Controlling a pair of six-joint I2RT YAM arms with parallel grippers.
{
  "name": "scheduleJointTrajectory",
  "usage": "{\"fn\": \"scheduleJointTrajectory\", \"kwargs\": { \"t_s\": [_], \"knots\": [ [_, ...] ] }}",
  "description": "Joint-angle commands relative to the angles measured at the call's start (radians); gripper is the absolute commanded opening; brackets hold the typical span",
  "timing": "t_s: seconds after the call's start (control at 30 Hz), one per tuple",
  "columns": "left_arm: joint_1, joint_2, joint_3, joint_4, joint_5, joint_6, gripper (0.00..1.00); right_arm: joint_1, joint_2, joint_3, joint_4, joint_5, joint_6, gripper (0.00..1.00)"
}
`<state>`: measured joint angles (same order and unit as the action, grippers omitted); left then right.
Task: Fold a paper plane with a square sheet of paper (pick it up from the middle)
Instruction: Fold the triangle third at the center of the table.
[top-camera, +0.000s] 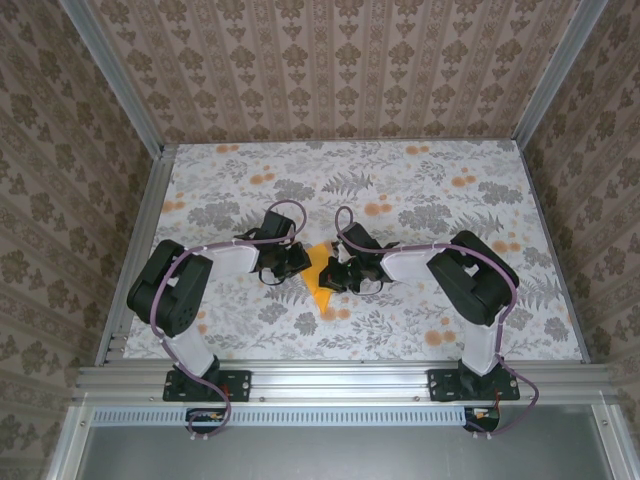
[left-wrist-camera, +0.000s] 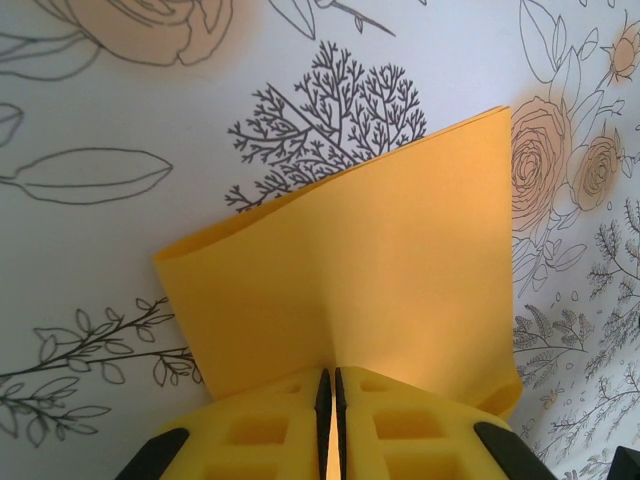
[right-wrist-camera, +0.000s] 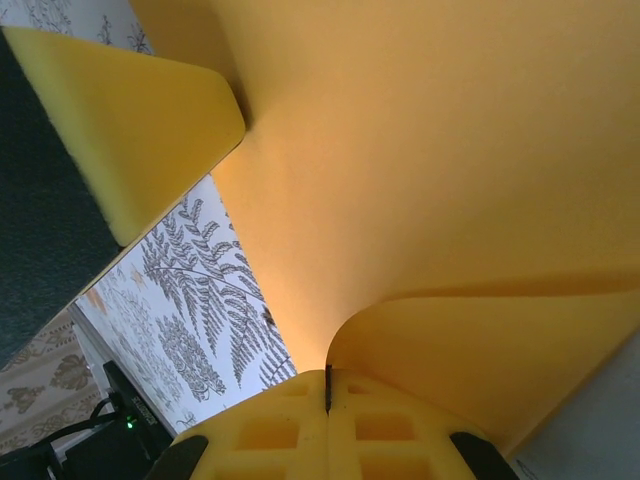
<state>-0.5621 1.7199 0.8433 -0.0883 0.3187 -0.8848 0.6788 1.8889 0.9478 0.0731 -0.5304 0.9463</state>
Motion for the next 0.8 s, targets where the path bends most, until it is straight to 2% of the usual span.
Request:
{"fn": "scheduleJointTrajectory", "kwargs": {
  "t_s": [0.0,0.23,0.37,0.47,0.63,0.77],
  "knots": [
    [-0.007,0.035,0.001,-0.046,-0.001,0.024,0.14,0.003,0.030,0.020,0.008,0.000,0.012,0.04],
    [-0.007,0.024,0.002,-0.051,0.001,0.022,0.14,0.002,0.040,0.022,0.002,0.005,0.014,0.05],
    [-0.004,-0.011,0.008,-0.068,-0.003,0.022,0.16,0.002,0.042,0.022,-0.007,0.009,0.011,0.09],
    [0.005,-0.062,0.010,-0.090,-0.021,0.020,0.18,0.001,0.042,0.023,-0.019,0.013,0.006,0.17],
    [0.045,-0.161,-0.032,-0.116,-0.055,-0.002,0.20,0.002,0.041,0.024,-0.036,0.026,0.000,0.38],
    [0.090,-0.234,-0.087,-0.127,-0.075,-0.016,0.21,0.002,0.042,0.023,-0.039,0.030,0.000,0.42]
  ]
}}
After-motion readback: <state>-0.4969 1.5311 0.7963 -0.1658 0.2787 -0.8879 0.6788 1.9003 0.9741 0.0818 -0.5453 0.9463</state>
